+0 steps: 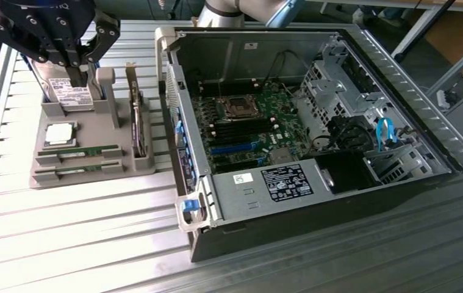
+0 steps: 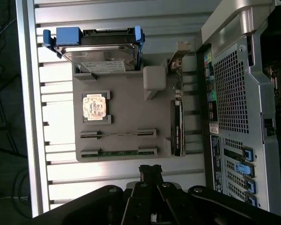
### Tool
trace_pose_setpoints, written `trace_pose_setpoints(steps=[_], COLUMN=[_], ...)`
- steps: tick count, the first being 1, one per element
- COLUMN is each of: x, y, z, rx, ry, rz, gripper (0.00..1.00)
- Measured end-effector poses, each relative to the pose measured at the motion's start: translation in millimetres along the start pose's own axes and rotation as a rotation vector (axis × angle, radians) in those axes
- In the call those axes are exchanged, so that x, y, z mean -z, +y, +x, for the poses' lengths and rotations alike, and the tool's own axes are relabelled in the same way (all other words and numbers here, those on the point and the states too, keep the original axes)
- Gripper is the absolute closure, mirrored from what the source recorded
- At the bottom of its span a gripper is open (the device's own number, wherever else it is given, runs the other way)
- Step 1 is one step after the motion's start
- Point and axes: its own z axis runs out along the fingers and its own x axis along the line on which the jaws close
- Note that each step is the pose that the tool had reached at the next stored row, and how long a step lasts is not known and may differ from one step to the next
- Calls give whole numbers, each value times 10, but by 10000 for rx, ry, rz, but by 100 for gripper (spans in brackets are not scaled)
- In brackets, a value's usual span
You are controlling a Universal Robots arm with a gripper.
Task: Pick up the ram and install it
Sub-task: 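Pick up the ram and move it above insertion slot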
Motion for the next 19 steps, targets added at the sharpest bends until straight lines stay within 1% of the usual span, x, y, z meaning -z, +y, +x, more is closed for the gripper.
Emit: trace_pose_setpoints(steps=[2,4,6,10,11,15,16,19], x=[0,1,0,0,0,0,0,0], y=[0,0,0,0,0,0,0,0], z=[0,1,1,0,1,1,1,1], rx=[58,489,1030,1716,2079,2762,3403,3678], ry=[3,22,45,76,93,123,152,163], rz=[-1,-11,-25,-42,-49,-66,-81,-89], gripper=[91,91,91,91,91,91,91,91])
